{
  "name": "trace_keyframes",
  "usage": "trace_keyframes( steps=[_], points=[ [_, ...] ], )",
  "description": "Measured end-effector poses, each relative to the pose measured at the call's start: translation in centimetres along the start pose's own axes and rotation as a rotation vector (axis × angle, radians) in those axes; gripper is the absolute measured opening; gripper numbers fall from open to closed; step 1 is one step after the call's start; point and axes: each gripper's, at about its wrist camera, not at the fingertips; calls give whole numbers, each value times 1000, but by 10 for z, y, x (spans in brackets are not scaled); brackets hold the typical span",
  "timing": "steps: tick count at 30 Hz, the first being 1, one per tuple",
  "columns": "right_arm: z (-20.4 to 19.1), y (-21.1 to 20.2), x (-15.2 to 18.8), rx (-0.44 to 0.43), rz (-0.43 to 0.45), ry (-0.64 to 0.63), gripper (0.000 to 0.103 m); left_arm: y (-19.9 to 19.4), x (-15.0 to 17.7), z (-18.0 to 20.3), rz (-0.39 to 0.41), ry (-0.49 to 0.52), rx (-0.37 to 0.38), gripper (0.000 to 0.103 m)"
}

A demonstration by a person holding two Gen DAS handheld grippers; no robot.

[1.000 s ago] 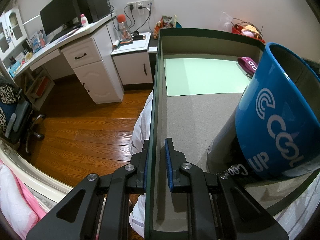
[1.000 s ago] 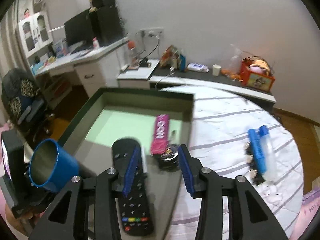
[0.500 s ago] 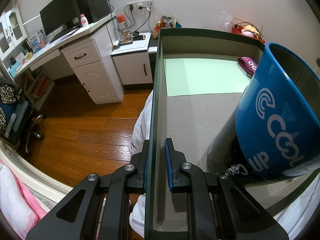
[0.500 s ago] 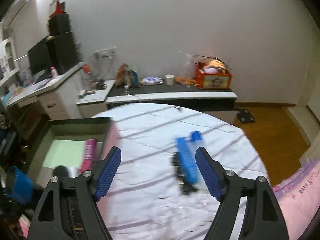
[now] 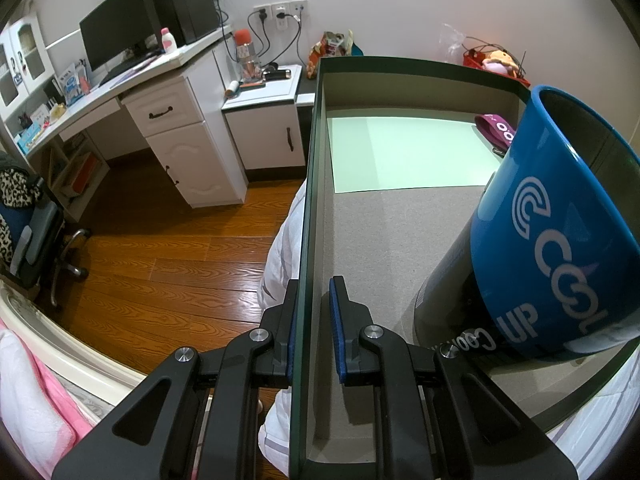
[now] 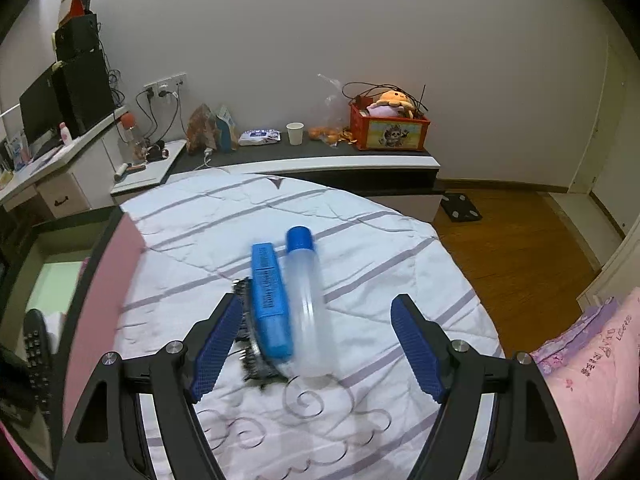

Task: Organize rigid objects
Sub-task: 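Move the right tool to the clear bottle with blue cap, then close the right tool around the clear bottle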

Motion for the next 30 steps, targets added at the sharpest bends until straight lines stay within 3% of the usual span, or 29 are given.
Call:
trace_keyframes(
  steps=[12, 16, 21, 23, 27, 30],
  points=[
    [-3, 56, -8, 24, -95, -69, 74, 0, 0, 0, 0, 1, -1, 12],
    [-2, 61, -13, 2, -117, -60, 59, 0, 0, 0, 0, 1, -1, 12],
    [2, 70, -9, 69, -155, -74, 57, 0, 0, 0, 1, 2, -1, 12],
    [5, 69, -4, 62, -148, -67, 52, 0, 0, 0, 0, 1, -1, 12],
    [6, 63, 2, 39, -157, -70, 27, 0, 0, 1, 0, 1, -1, 12],
    [2, 61, 3, 51, -157, -92, 26, 0, 0, 0, 0, 2, -1, 12]
  ],
)
Point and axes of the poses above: each gripper's, at about its wrist camera, not at the fingertips, and y roughly the way its jaws point, z to its right, x to its underside, and after that the axes turned 9 degrees about y, right-handed
